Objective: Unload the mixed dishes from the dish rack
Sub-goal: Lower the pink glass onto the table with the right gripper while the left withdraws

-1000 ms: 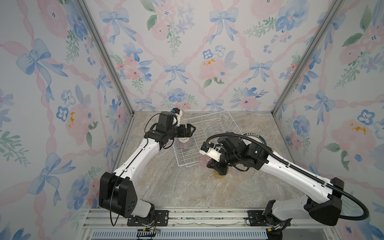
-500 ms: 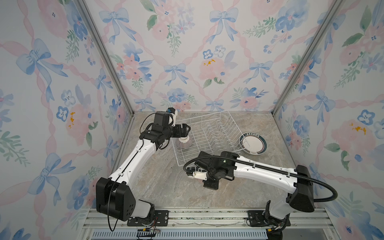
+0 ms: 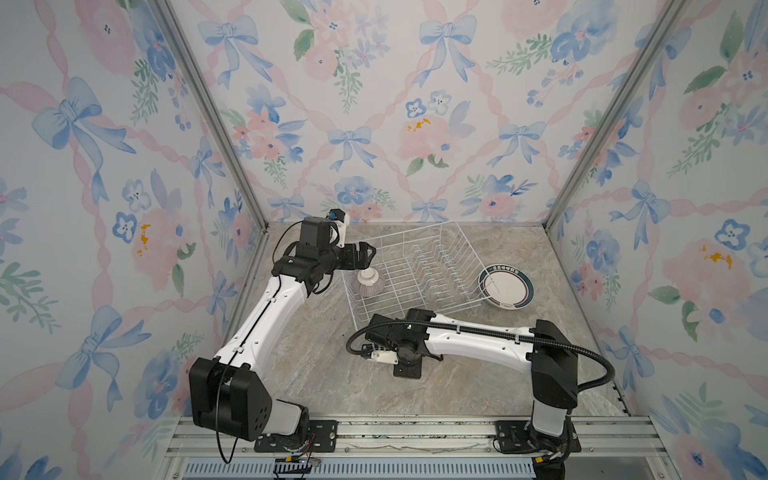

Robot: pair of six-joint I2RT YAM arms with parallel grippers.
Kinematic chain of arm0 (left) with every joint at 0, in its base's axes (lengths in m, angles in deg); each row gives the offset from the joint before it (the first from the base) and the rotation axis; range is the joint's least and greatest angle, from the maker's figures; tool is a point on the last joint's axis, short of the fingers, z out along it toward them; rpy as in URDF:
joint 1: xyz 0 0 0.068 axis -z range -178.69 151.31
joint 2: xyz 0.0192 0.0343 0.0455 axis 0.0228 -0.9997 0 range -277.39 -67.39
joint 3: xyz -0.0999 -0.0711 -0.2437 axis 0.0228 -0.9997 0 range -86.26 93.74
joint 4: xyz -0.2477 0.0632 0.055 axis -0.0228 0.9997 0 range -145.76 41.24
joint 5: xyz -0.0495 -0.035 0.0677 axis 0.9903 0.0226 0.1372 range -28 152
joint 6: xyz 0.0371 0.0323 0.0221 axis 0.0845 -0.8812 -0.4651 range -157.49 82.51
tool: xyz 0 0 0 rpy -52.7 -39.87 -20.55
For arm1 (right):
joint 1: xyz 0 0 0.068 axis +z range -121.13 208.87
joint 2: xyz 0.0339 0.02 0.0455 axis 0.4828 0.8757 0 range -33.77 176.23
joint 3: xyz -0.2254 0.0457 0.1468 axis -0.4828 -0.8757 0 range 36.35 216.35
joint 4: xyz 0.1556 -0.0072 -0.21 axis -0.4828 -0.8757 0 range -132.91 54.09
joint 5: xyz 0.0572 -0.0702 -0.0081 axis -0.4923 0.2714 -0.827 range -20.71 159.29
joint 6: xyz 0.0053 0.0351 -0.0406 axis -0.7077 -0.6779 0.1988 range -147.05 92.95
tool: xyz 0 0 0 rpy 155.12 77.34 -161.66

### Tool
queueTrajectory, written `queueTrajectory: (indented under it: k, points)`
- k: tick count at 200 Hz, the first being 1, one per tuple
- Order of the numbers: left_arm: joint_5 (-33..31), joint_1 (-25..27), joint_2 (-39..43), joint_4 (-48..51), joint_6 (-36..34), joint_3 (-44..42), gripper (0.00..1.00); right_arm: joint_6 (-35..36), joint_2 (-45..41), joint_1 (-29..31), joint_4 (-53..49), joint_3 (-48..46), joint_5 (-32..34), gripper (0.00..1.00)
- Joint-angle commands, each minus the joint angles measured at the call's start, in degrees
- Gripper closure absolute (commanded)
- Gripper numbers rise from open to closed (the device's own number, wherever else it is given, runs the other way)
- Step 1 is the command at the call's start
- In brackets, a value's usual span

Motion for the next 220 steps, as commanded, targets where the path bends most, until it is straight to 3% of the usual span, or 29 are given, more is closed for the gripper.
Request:
queueTrajectory:
  k: [1, 118, 220]
  points:
    - [1.6, -0.7, -1.1, 0.3, -2.1, 1.3, 0.02, 0.0, 2.5, 0.6, -2.4, 2.3, 2.3, 1.00]
    - [4.3, -2.2, -3.7, 0.3, -3.3, 0.9, 0.02, -0.5, 6.8, -0.9, -3.7, 4.4, 2.5, 1.00]
    - [4.7, -2.3, -4.9, 0.3, -3.3, 0.7, 0.02, -0.6, 4.4, -1.8, -2.2, 3.8, 2.5, 0.63]
